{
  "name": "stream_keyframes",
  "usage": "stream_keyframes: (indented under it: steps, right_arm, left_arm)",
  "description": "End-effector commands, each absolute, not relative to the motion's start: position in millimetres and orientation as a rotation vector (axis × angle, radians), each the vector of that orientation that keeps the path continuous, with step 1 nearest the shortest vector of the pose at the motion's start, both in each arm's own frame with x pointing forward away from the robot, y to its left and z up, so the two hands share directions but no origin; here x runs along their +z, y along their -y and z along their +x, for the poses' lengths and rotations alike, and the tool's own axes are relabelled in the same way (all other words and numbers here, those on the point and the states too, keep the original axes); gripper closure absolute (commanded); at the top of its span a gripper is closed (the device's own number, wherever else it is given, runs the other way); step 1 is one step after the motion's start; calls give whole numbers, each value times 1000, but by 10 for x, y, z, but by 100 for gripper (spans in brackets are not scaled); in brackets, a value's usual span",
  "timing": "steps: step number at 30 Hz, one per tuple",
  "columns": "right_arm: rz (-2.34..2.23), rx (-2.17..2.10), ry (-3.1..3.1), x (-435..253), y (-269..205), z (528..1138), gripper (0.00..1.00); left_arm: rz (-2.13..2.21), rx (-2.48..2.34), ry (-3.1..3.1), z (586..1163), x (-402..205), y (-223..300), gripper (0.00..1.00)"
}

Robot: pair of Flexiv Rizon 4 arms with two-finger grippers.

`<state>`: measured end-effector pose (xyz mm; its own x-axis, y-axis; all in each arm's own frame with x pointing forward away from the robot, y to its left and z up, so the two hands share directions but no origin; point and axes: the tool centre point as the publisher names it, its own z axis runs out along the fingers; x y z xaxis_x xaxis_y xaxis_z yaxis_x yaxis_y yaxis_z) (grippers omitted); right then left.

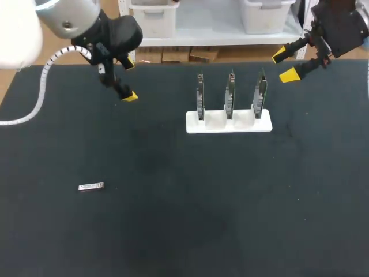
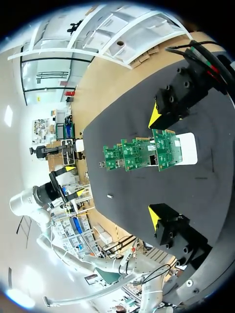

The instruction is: Pick up the optical module with the left hand, and insert it into the network port with the right hand.

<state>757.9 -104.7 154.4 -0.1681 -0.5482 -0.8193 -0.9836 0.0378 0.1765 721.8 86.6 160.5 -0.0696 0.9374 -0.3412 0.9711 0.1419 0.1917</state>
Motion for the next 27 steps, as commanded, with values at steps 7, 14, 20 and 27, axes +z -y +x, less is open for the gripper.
stream_keyframes:
  steps: [7,14,20,27]
  right_arm:
    - [-1547,1021,-1770,1545,1044,7577,0]
    - [-1547,1021,-1770,1545,1044,7577,0]
    - [-1547,1021,-1770,1545,1044,7577,0]
    - [-1547,1021,-1770,1545,1044,7577,0]
  left_arm:
    - [1834,-122,-2047,7228,1598,-865,0]
    - [1877,-70,-2075,7160,1532,-861,0]
    - [1912,-17,-2170,7008,1309,-1218,0]
    - [1924,-19,-2208,6793,1079,-1681,0]
